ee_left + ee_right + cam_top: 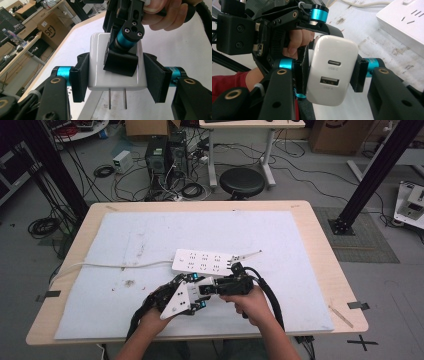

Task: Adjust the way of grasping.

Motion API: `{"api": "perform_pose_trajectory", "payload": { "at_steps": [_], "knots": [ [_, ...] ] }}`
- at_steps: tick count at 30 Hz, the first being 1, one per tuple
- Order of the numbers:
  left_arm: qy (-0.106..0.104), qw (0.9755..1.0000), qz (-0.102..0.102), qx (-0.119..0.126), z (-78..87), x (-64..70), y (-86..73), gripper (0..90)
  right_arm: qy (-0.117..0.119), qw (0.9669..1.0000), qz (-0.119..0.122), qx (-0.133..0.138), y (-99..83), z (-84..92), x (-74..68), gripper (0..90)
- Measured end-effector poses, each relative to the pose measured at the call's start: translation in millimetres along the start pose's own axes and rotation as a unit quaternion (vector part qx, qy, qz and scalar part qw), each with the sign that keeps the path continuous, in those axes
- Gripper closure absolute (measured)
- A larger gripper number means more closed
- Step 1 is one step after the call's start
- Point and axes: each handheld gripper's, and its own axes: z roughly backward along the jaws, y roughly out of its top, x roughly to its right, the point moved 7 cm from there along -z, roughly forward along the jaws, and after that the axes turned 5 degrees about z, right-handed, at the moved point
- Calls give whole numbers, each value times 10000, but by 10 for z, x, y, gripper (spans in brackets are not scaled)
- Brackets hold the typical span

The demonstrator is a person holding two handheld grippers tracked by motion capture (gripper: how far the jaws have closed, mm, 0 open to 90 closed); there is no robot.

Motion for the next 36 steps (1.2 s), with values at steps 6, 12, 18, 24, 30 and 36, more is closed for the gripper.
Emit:
{"api": "perform_pose_trajectory", "payload": {
  "at_steps": [6, 12, 18, 24, 30, 36],
  "knots": [
    [270, 9994, 222, -24, -13, -50, -2, 270, -4, 10000, 89, 43, 20, 35, -18, 632],
    [261, 9978, 598, -140, 84, -137, -59, 187, -558, 9977, 319, 201, 72, 198, 36, 633],
    [140, 9906, 1288, -428, 276, -330, -171, 187, -1213, 9897, 726, 202, 119, 363, 83, 633],
    [197, 9817, 1758, -700, 508, -540, -238, 187, -1707, 9774, 1242, 75, 154, 489, 91, 632],
    [353, 9750, 1975, -955, 743, -766, -309, 187, -2001, 9683, 1492, -85, 185, 624, 78, 632],
    [388, 9640, 2186, -1461, 936, -943, -457, 190, -2205, 9625, 1576, -102, 201, 737, 90, 632]
  ]
}}
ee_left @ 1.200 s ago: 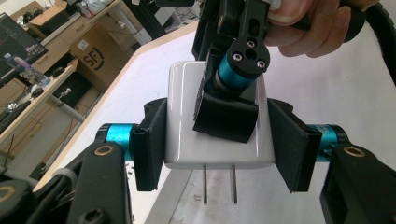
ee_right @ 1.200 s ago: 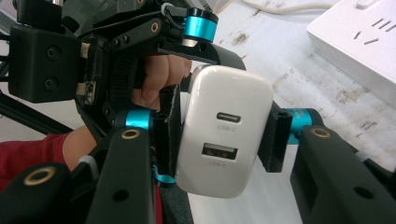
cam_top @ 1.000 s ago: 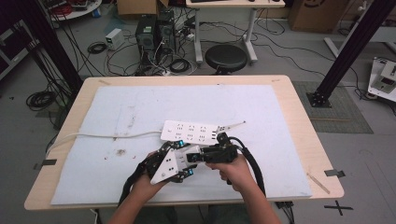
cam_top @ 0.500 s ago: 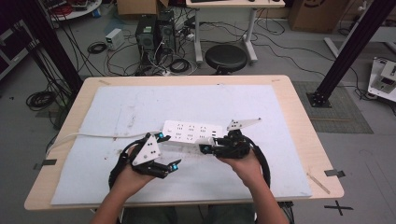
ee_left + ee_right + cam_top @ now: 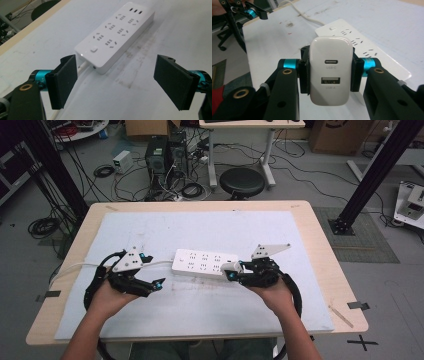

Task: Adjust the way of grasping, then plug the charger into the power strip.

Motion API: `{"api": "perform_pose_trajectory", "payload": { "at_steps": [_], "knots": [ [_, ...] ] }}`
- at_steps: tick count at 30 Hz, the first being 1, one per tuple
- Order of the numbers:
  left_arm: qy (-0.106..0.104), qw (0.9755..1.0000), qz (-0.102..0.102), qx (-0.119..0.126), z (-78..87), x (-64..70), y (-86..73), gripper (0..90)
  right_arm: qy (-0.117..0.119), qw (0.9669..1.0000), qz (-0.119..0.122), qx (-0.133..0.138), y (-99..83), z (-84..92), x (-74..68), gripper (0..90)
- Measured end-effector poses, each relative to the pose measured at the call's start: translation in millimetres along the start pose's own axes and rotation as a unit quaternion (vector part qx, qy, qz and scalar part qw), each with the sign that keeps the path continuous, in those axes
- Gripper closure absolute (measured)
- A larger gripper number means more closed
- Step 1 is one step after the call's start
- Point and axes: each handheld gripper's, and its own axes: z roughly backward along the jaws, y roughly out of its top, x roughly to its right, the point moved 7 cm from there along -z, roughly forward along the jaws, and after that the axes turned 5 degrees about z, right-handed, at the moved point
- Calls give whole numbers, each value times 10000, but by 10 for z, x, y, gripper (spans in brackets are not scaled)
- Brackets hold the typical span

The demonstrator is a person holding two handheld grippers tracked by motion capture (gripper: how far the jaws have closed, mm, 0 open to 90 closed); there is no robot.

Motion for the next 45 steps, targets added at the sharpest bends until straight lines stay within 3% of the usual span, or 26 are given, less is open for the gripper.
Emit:
{"api": "perform_pose_trajectory", "payload": {
  "at_steps": [7, 13, 17, 26, 32, 33, 36, 38, 39, 40, 41, 42, 43, 45],
  "knots": [
    [79, 9999, 48, -133, 83, -146, -58, 190, -112, 9999, 20, -71, 10, 73, 44, 632],
    [46, 9999, 97, -84, 95, -178, -77, 191, -159, 9998, 11, -116, 46, 113, 80, 632],
    [31, 9997, 134, -217, 107, -224, -115, 190, -182, 9997, 52, -172, 125, 129, 90, 633],
    [96, 9994, 234, -247, 179, -313, -216, 190, -165, 9976, 328, -579, 314, 15, 133, 633],
    [118, 9993, 290, -218, 191, -320, -249, 190, -133, 9962, 497, -697, 378, -56, 167, 633],
    [119, 9992, 285, -252, 185, -322, -262, 190, -110, 9951, 641, -747, 420, -98, 181, 633],
    [112, 9992, 279, -265, 159, -306, -266, 191, -291, 9934, 785, -789, 456, -123, 204, 633],
    [98, 9992, 302, -256, 136, -281, -262, 190, -540, 9893, 956, -961, 459, -123, 230, 633],
    [98, 9992, 302, -256, 136, -281, -262, 190, -540, 9893, 956, -961, 459, -123, 230, 633],
    [76, 9992, 294, -261, 114, -261, -257, 190, -811, 9842, 1089, -1137, 452, -111, 276, 633],
    [76, 9992, 294, -261, 114, -261, -257, 190, -811, 9842, 1089, -1137, 452, -111, 276, 633],
    [49, 9993, 265, -278, 97, -245, -252, 190, -961, 9791, 1242, -1290, 442, -106, 297, 633],
    [52, 9993, 257, -278, 92, -243, -251, 191, -1067, 9717, 1431, -1544, 420, -105, 317, 633],
    [35, 9992, 252, -293, 75, -224, -245, 190, -1068, 9658, 1576, -1760, 405, -112, 324, 633]
  ]
}}
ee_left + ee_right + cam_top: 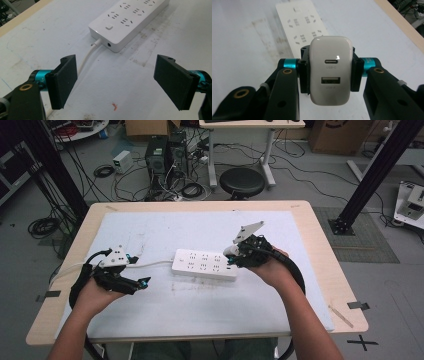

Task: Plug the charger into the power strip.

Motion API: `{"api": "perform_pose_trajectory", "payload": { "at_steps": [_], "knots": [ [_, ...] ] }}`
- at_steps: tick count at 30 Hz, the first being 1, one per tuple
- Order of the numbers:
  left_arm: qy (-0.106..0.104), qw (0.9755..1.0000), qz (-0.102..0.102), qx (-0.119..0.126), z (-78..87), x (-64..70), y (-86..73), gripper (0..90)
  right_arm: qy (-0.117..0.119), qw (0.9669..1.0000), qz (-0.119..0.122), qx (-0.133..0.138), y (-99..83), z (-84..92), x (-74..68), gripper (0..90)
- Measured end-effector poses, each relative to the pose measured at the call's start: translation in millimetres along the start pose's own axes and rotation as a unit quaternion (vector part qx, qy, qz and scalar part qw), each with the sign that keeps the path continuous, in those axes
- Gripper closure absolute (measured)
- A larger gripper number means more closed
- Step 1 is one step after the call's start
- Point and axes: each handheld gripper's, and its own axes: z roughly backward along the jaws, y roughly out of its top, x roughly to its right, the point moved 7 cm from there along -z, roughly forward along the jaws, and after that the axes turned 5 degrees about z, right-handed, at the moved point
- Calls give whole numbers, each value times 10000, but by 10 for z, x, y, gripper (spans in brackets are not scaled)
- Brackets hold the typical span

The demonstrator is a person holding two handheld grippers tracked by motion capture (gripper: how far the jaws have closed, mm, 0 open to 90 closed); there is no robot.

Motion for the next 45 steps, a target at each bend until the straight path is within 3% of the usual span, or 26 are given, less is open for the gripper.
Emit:
{"api": "perform_pose_trajectory", "payload": {
  "at_steps": [3, 8, 13, 19, 20, 23, 27, 31, 36, 45],
  "knots": [
    [-22, 10000, 5, -5, -19, 24, 8, 191, 111, 9997, 148, -166, 3, -11, 2, 633],
    [-38, 10000, 13, -2, -27, 43, 6, 190, 537, 9975, 286, -370, 71, -49, 49, 633],
    [-37, 10000, 18, -20, -26, 61, -20, 190, 860, 9930, 446, -677, 163, -168, 124, 633],
    [-46, 10000, 20, -37, -13, 80, -48, 191, 1059, 9883, 594, -924, 241, -370, 183, 633],
    [-52, 10000, 7, -50, -2, 86, -62, 190, 1212, 9849, 688, -1025, 279, -498, 191, 633],
    [-47, 10000, 18, -51, 11, 87, -76, 190, 1325, 9794, 882, -1243, 294, -620, 195, 633],
    [-12, 10000, 33, -37, 33, 69, -104, 190, 1496, 9737, 1045, -1362, 334, -726, 212, 633],
    [-5, 10000, 78, -54, 46, 44, -152, 191, 1602, 9667, 1250, -1554, 328, -822, 226, 633],
    [10, 9999, 133, -76, 57, 4, -200, 191, 1656, 9620, 1381, -1673, 335, -890, 248, 633],
    [10, 9999, 143, -84, 56, -32, -194, 190, 1704, 9599, 1337, -1780, 290, -932, 271, 633]
  ]
}}
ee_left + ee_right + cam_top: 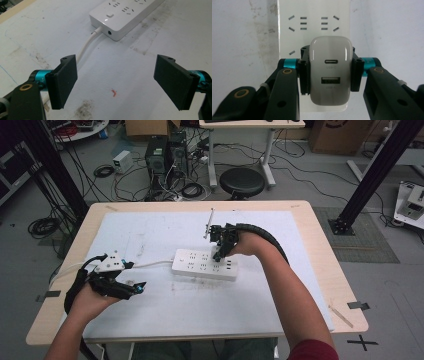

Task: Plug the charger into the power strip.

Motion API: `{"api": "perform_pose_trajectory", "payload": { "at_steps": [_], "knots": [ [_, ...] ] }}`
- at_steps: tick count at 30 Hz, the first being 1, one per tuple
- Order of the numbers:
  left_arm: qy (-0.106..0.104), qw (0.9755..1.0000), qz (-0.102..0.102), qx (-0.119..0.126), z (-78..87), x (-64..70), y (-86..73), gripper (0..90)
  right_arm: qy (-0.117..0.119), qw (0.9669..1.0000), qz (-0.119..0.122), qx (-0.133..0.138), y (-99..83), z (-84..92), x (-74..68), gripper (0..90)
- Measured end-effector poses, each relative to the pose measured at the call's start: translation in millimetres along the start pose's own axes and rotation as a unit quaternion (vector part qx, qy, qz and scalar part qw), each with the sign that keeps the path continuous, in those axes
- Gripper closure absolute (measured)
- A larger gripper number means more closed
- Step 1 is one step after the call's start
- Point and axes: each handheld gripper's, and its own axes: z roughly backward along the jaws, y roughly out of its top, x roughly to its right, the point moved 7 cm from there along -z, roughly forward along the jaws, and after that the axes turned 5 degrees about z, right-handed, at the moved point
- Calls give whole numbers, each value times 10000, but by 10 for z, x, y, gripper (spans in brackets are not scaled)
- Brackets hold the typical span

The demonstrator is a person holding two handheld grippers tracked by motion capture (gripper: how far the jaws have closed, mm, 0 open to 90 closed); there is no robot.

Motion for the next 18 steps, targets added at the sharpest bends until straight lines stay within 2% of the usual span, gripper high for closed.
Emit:
{"api": "perform_pose_trajectory", "payload": {
  "at_steps": [5, 9, 12, 14, 18],
  "knots": [
    [-4, 10000, 3, -13, -29, 7, -8, 191, 36, 9999, 63, -72, 12, -33, 13, 634],
    [-11, 10000, -11, 26, -35, 22, 15, 191, 98, 9999, -35, -27, 9, -42, 24, 636],
    [-34, 10000, -34, 36, -49, 29, 31, 191, 38, 10000, -3, -60, 27, -47, 13, 636],
    [-46, 10000, -53, 30, -65, 34, 43, 190, 42, 9997, 20, -222, 15, -115, -2, 637],
    [-68, 10000, -44, 32, -99, 43, 56, 191, 102, 9998, -58, -130, 2, -126, 14, 638]
  ]
}}
